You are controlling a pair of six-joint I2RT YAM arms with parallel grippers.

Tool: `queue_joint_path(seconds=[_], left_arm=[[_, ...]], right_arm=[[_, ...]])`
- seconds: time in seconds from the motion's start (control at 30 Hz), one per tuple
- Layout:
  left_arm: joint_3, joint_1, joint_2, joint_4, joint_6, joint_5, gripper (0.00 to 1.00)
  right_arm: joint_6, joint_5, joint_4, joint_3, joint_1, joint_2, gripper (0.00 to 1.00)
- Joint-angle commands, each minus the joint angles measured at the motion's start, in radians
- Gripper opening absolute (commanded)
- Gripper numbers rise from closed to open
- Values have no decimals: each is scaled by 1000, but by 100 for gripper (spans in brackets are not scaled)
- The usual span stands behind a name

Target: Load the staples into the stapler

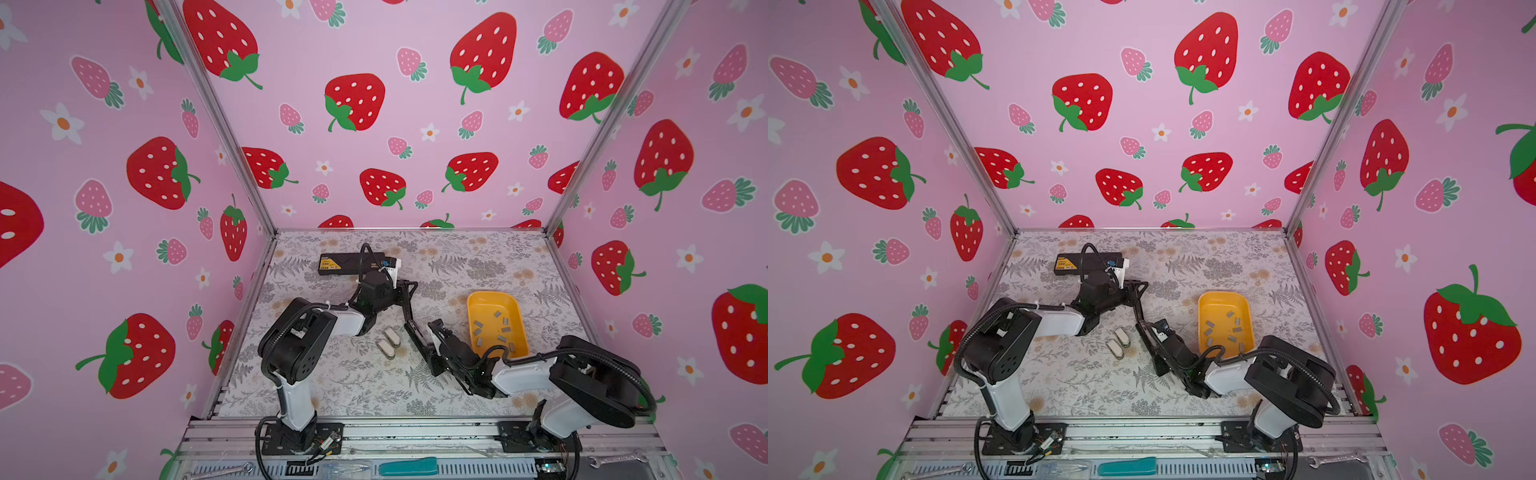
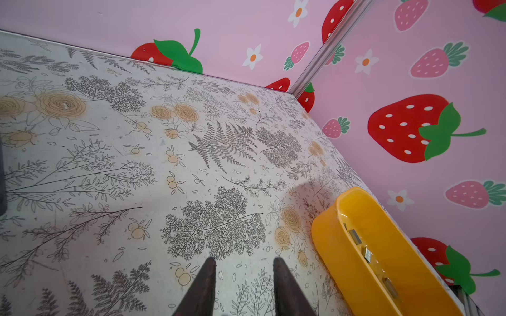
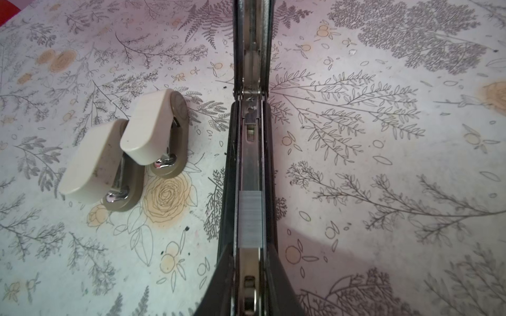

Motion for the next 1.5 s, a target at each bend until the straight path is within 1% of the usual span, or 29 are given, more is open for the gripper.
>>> queue_joint_path(seconds=[0.0, 0.1, 0.23, 0.3, 0.43, 0.5, 0.53, 0.73, 0.83, 0.9, 1.0, 1.13, 1.33, 1.37, 1.4, 1.47], left_arm=[[-50, -44, -33, 99, 76, 22, 36], [-104, -63, -63, 143, 117, 1, 36], [-145, -94, -110, 148, 176, -38, 36], [-159, -108, -126, 148, 203, -61, 36], [-157, -113, -125, 134, 223, -80, 36], [-154, -114, -120, 129, 228, -80, 36], [-156, -114, -120, 131, 227, -80, 36], [-163, -114, -123, 144, 228, -74, 36], [-167, -114, -129, 141, 234, -80, 36], [-170, -114, -133, 143, 235, -80, 36], [-174, -116, -138, 143, 236, -81, 36], [-176, -117, -141, 145, 237, -78, 36], [-173, -125, -144, 149, 245, -76, 36], [-174, -126, -146, 151, 246, -79, 36], [-176, -127, -147, 151, 250, -81, 36], [-180, -129, -153, 153, 255, -90, 36]], right_arm=[[-49, -12, 77, -18, 10, 27, 13], [-69, -6, 115, -23, 11, 39, 9], [-81, 6, 109, -8, 19, 45, 12], [-74, 9, 107, -9, 23, 38, 17], [-62, 46, 116, -30, 33, 5, 37], [-58, 55, 115, -40, 37, -19, 45], [-57, 58, 111, -44, 38, -31, 46], [-51, 86, 94, -93, 49, -130, 47], [-53, 84, 106, -142, 53, -199, 48], [-59, 69, 120, -175, 60, -241, 51], [-66, 69, 134, -214, 84, -282, 51], [-52, 108, 93, -240, 111, -308, 51], [-23, 158, 53, -280, 115, -382, 51], [-14, 176, 38, -282, 115, -406, 57], [-9, 187, 24, -279, 115, -428, 59], [-2, 198, -3, -272, 115, -462, 59]])
